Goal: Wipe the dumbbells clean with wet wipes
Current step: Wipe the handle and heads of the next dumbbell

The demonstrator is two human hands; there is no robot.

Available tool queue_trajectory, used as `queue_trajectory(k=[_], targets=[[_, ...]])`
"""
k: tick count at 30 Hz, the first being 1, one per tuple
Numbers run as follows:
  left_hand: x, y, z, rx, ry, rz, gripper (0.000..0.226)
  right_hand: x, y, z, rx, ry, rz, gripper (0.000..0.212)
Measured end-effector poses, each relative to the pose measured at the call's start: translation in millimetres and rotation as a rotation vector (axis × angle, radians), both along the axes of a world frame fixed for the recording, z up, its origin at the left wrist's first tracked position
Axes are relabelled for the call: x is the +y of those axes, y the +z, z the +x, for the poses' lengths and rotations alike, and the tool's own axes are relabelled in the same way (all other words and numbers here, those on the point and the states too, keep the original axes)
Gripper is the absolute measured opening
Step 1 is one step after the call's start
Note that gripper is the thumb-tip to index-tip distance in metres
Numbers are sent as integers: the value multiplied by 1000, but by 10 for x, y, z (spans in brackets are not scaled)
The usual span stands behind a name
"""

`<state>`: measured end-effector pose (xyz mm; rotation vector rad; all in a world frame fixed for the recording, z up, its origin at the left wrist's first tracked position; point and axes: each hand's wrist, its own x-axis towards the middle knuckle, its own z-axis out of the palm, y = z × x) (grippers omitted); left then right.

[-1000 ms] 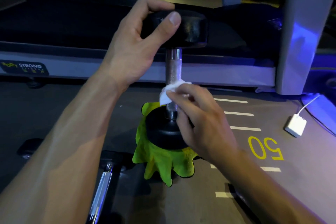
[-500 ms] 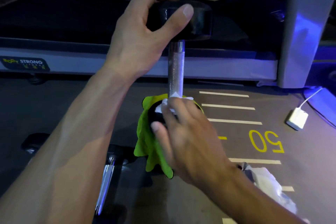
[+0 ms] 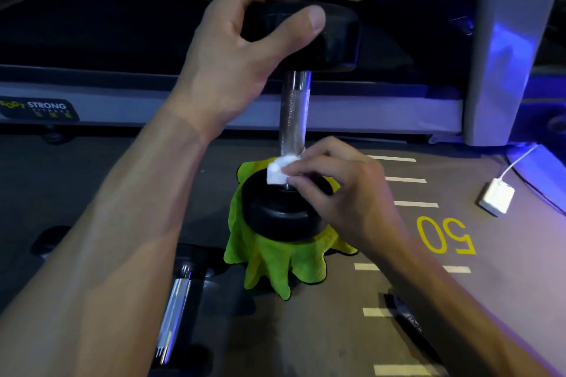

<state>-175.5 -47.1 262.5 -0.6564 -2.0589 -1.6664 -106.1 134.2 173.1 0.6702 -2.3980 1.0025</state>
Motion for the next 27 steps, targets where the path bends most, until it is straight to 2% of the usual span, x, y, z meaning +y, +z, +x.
queue_trajectory(k=[3, 5, 10, 12, 15, 16, 19, 21, 24, 27], targets=[[-27, -22, 3, 3, -38, 30, 28, -93, 252, -235, 275, -105, -16, 12], [-40, -30, -5, -3, -54, 33, 27, -127, 344, -325, 359, -139, -65, 12], [-121, -63, -37, -27, -35, 118, 27, -103, 0, 77, 79, -39, 84, 12], [-111, -79, -25, -25, -59, 116, 25, -132, 171, -96, 194, -61, 105, 9], [-88, -66, -19, -35, -87, 96, 23, -251, 423, -307, 338, -168, -39, 9], [-93, -65, -29, -38, -72, 102, 24, -275, 350, -254, 313, -175, -55, 10], [-105, -81, -59, -46, -35, 152, 26, -240, 33, 49, 187, -144, 73, 11], [-108, -91, -47, -47, -29, 160, 25, -198, 79, 2, 201, -126, 101, 10], [-96, -86, -21, -50, -28, 137, 24, -172, 416, -322, 342, -213, -52, 8], [-107, -88, -28, -41, -27, 145, 26, -175, 321, -256, 258, -219, -51, 6]])
